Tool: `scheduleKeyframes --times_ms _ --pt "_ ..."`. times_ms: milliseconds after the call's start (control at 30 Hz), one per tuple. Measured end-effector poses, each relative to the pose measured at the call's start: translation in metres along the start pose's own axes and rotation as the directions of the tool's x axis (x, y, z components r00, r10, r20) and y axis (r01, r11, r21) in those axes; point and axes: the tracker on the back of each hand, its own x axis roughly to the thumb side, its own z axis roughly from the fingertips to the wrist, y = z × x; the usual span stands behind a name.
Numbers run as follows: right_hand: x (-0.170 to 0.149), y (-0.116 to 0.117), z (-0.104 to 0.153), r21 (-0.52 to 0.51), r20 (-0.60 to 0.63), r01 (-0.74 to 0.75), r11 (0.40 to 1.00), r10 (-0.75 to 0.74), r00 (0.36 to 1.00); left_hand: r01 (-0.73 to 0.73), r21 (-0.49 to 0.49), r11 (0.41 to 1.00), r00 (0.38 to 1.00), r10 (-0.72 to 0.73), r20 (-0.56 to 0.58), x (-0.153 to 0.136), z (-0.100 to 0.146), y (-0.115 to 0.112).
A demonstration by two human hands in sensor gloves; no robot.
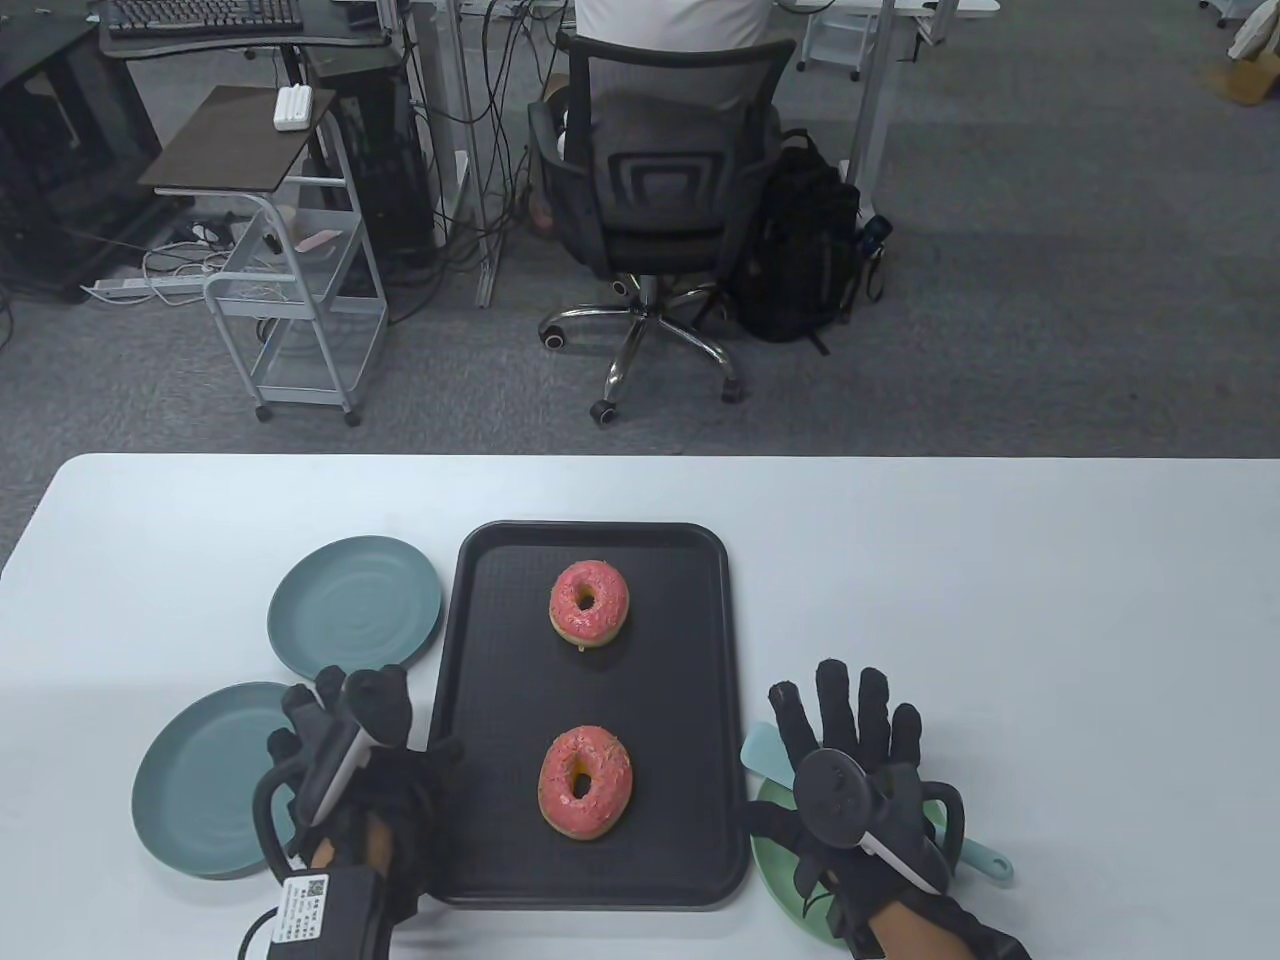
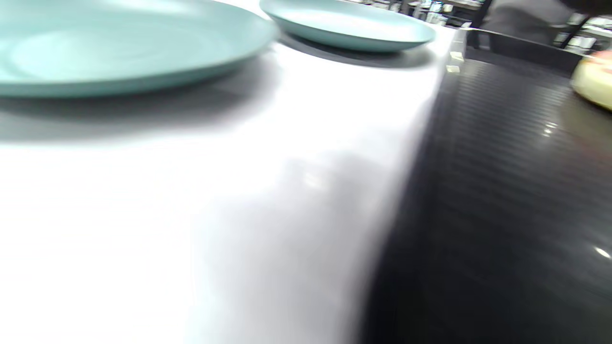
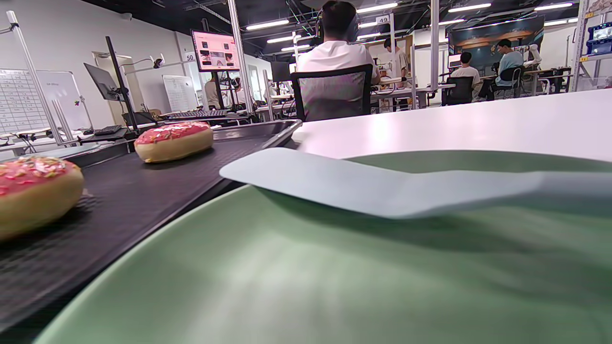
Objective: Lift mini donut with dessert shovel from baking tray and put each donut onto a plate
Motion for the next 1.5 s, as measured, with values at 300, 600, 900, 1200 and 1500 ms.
scheduleKeyframes --times_ms 300,600,900,1200,1500 --pt "-0.003 -0.002 0.0 0.018 -0.017 0.001 1.0 -0.001 1.0 0.011 -0.064 0.998 0.98 -0.024 -0.197 -0.075 -0.049 0.018" --pt "0.002 -0.008 0.003 0.005 0.002 -0.014 1.0 0.014 1.0 0.042 -0.133 0.99 0.949 -0.081 -0.304 -0.108 -0.082 0.013" --pt "0.012 -0.008 0.007 0.003 0.043 -0.033 0.999 0.033 0.999 0.019 -0.166 0.986 0.931 -0.078 -0.357 -0.12 -0.095 0.009" --pt "0.014 -0.009 0.008 0.004 0.044 -0.035 0.999 0.035 0.998 0.073 -0.038 0.997 0.924 -0.082 -0.373 -0.119 -0.09 0.032" --pt "0.013 -0.01 0.009 -0.008 0.044 -0.024 1.0 0.024 0.999 0.041 0.092 0.995 0.92 -0.002 -0.392 -0.11 -0.077 0.064"
